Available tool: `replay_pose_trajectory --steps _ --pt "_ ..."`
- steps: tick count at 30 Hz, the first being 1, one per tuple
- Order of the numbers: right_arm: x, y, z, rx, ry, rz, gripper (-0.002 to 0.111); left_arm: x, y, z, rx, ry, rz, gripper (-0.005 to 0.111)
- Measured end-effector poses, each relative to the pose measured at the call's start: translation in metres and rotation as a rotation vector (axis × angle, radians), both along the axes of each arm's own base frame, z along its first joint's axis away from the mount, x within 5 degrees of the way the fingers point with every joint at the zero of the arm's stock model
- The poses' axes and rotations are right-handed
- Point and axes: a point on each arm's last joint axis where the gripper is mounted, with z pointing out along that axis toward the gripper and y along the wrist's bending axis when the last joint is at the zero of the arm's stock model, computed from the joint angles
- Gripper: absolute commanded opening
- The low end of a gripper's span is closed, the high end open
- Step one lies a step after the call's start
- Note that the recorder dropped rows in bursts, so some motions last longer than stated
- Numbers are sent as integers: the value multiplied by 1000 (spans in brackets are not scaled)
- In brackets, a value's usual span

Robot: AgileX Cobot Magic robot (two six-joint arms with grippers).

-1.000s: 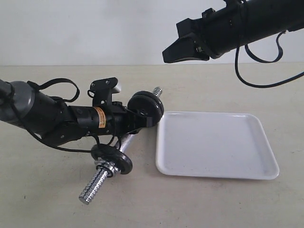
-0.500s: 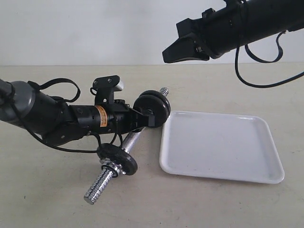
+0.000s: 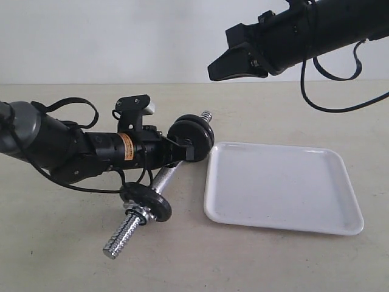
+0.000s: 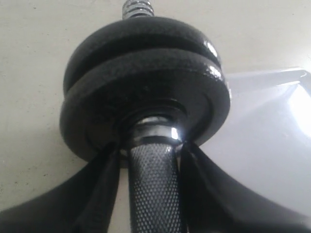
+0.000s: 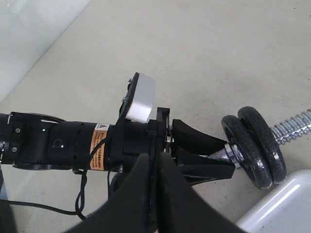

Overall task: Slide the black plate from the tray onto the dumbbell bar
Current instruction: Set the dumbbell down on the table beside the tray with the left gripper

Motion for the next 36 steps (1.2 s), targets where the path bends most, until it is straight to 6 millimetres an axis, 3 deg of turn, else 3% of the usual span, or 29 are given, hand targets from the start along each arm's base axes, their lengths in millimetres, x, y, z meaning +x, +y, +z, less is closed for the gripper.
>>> replay_pose_trajectory --steps 11,17,29,36 --pt "0 0 0 0 0 0 0 1 1 0 0 -6 -3 37" --pt "0 0 0 0 0 0 0 1 -2 4 -40 -29 -20 53" --pt "0 0 0 0 0 0 0 1 -2 5 -65 -9 -6 53" --pt "0 0 0 0 -1 -2 0 1 0 37 -69 -67 2 53"
